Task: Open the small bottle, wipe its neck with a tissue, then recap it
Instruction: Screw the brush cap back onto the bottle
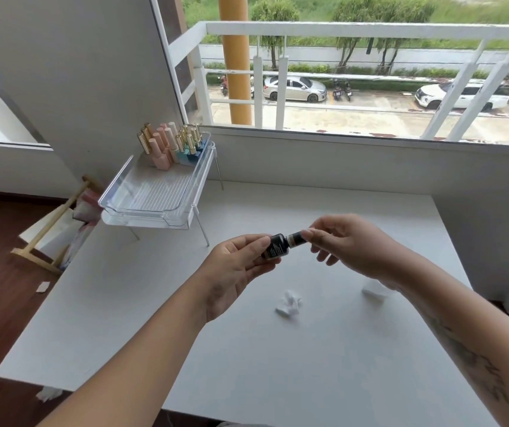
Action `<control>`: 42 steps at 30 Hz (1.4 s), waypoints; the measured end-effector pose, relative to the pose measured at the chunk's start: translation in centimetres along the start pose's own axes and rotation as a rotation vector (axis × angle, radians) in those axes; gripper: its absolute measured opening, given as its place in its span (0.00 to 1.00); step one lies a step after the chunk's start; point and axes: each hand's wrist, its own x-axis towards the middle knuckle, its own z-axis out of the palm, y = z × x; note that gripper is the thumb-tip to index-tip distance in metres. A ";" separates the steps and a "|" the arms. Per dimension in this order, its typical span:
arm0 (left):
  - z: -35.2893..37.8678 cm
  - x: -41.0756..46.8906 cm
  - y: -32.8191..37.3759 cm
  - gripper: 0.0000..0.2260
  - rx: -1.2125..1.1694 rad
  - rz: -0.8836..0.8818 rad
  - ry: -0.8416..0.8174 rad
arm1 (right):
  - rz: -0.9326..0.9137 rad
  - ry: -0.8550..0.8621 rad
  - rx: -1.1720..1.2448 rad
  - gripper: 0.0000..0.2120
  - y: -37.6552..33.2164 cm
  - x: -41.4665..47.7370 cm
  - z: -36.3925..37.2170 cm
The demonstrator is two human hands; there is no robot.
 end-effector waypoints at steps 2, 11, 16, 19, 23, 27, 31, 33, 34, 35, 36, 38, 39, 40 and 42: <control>0.2 -0.1 -0.1 0.20 -0.006 -0.002 0.008 | 0.052 -0.002 -0.017 0.21 0.0 0.0 0.0; 0.6 0.2 0.2 0.20 -0.034 0.001 0.024 | -0.094 0.004 0.103 0.06 0.4 0.2 -0.8; 1.0 0.4 0.5 0.20 -0.070 0.004 0.033 | 0.002 0.043 0.022 0.18 0.1 0.2 -0.6; 1.0 0.6 0.5 0.15 -0.081 -0.002 0.046 | 0.025 0.030 0.034 0.21 0.3 0.2 -0.5; 1.1 0.9 0.5 0.16 -0.132 -0.003 0.062 | -0.024 0.003 0.192 0.10 0.9 0.2 -1.2; 1.5 1.3 0.5 0.15 -0.149 0.002 0.064 | -0.056 -0.006 0.145 0.08 1.3 0.5 -1.4; 2.0 1.4 0.4 0.13 -0.146 -0.002 0.056 | -0.014 0.000 0.131 0.11 1.3 0.5 -1.6; 2.4 1.5 0.3 0.13 -0.130 -0.008 0.059 | 0.032 0.008 0.137 0.21 1.3 0.6 -1.7; 2.6 1.5 0.3 0.13 -0.128 -0.011 0.065 | 0.037 0.012 0.139 0.22 1.4 0.7 -1.8; 2.9 1.6 0.2 0.14 -0.130 -0.011 0.073 | 0.030 0.013 0.143 0.19 1.5 0.7 -2.0; 3.2 1.7 0.1 0.14 -0.133 -0.009 0.081 | 0.017 0.013 0.154 0.14 1.7 0.7 -2.3; 3.7 2.0 -0.2 0.14 -0.144 0.000 0.092 | -0.006 -0.014 0.173 0.07 2.0 0.6 -3.0; 3.9 2.1 -0.3 0.13 -0.151 0.004 0.094 | -0.016 -0.028 0.166 0.09 2.2 0.6 -3.3; 4.1 2.2 -0.4 0.13 -0.158 0.005 0.093 | -0.028 -0.031 0.142 0.09 2.4 0.6 -3.6; 4.5 2.3 -0.7 0.13 -0.170 0.004 0.080 | -0.044 -0.017 0.116 0.07 2.7 0.4 -4.0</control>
